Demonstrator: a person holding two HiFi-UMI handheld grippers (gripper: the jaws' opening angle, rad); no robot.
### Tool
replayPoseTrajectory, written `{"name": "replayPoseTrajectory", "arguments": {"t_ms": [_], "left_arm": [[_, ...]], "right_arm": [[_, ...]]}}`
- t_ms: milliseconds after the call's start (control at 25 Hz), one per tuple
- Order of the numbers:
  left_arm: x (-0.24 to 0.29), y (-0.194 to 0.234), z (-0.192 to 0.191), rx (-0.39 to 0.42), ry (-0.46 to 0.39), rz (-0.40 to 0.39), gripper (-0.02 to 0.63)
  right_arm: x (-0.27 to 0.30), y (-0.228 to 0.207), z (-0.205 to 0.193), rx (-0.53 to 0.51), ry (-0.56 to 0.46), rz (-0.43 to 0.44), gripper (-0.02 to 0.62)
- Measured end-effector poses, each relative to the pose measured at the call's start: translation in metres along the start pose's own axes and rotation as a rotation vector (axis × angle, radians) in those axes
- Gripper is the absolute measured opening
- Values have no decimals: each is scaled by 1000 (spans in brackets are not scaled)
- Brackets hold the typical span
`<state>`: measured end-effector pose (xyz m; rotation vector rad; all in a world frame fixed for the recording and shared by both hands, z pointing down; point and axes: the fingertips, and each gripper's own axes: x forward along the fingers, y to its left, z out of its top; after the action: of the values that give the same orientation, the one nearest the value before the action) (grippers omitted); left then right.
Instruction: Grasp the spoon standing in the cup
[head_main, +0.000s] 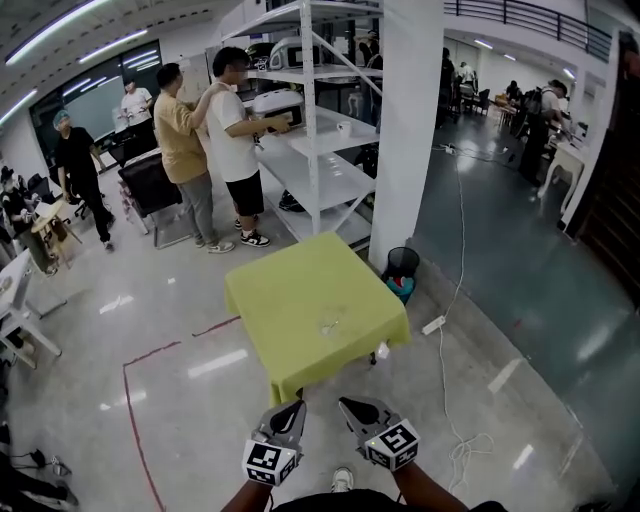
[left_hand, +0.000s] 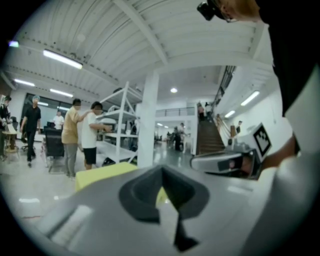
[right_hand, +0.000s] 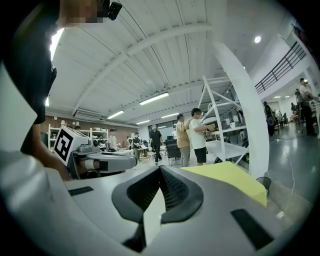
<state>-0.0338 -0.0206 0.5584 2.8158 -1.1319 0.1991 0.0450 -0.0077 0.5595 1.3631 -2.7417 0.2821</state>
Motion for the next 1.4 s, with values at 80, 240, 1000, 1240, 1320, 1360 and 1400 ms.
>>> {"name": "replayPoseTrajectory", "arguments": {"t_ms": [80,240,1000,1240,1320,1360,1400], "left_arm": [[8,1,1,0,3,12,5],[19,2,5,-4,4,35,5],[66,84,9,-9,1,28,5],[86,130,19,-21,-19,2,5],[90,144,21,-26,-24,-2,5],[91,150,23,-33,-30,-2,5],[92,157,26,-40,-36,-3,5]], "right_arm": [[-1,-7,1,6,-2,11,5],[-2,-20,6,6,-16,20,6],[91,-64,26,7,-9,-43,6],[138,-79,40,-21,-13,-60,6],[153,-82,44,-30,-5,-65,6],[159,-82,44,-32,2,-69,6],[166,-82,45,-34,8,-74,6]]}}
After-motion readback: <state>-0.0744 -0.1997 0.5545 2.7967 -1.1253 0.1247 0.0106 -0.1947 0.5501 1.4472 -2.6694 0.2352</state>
